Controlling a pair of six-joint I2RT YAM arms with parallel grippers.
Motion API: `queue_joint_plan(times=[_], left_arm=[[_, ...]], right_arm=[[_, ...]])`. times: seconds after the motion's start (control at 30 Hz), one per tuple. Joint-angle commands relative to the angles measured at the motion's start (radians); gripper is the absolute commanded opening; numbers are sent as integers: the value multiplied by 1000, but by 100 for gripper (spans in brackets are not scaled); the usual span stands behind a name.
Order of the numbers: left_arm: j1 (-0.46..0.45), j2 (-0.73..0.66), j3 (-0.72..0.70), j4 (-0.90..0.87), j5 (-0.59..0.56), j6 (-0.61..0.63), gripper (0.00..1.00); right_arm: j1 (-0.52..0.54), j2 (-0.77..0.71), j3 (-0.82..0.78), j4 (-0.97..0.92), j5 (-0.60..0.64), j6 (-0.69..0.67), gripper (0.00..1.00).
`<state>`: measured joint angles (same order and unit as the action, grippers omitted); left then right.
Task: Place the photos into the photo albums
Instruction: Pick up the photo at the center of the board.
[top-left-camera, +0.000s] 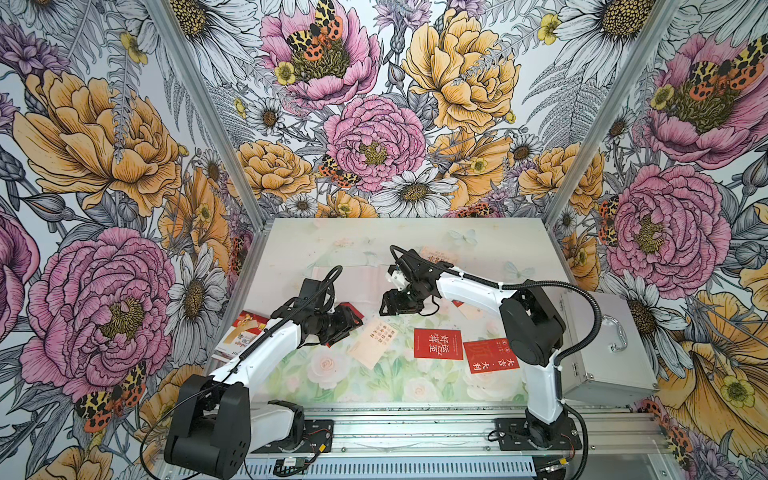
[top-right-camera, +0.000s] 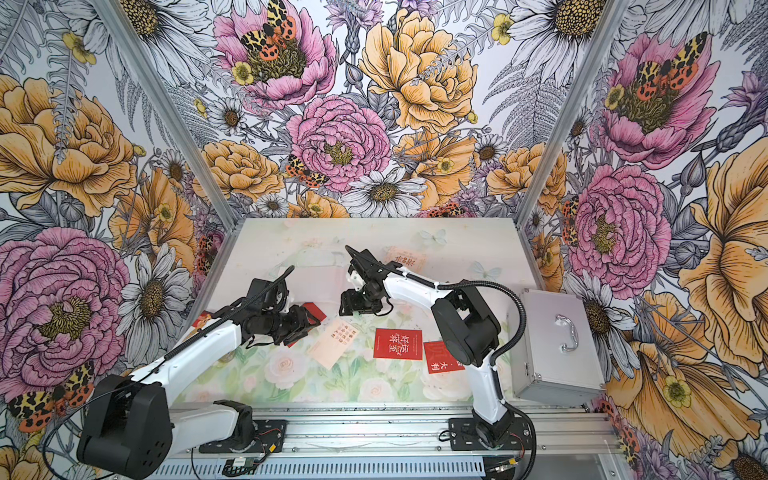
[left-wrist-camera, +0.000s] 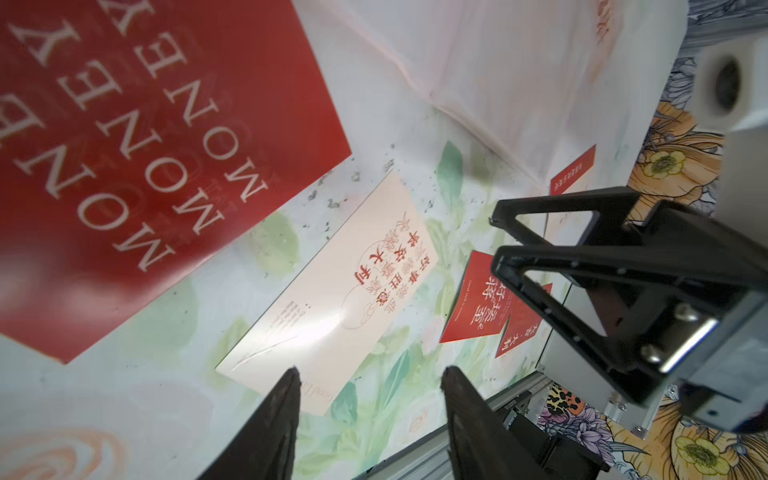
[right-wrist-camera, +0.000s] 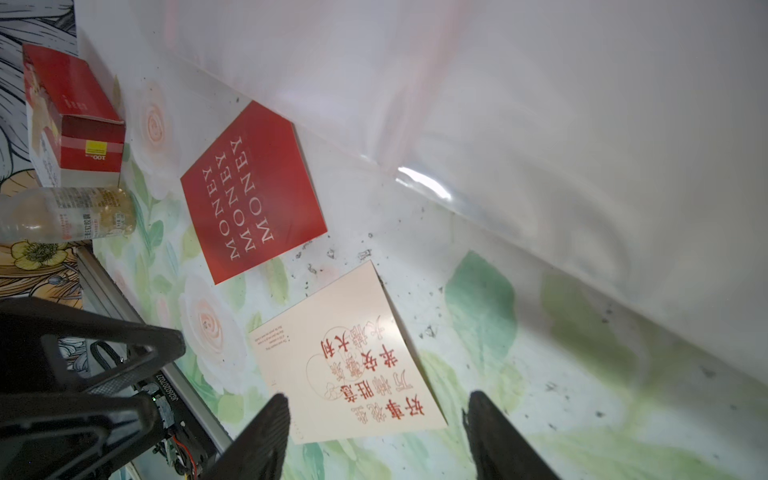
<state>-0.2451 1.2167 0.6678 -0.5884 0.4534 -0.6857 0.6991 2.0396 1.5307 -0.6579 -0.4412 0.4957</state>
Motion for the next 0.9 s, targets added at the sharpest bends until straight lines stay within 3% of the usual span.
queue_joint_plan(times=[0.0,0.33,0.87], left_arm=[[-7,-61,-44,-30,-48,-58,56],[-116,-63,-113,-61,-71,-159,57],[-136,-25,-143,-63,-71,-163,56]], right_arm=[[-1,32,49,-63,12,-64,63],[18,89,68,-69,10,-89,61],[40,144,123,-71,12,-74,56]])
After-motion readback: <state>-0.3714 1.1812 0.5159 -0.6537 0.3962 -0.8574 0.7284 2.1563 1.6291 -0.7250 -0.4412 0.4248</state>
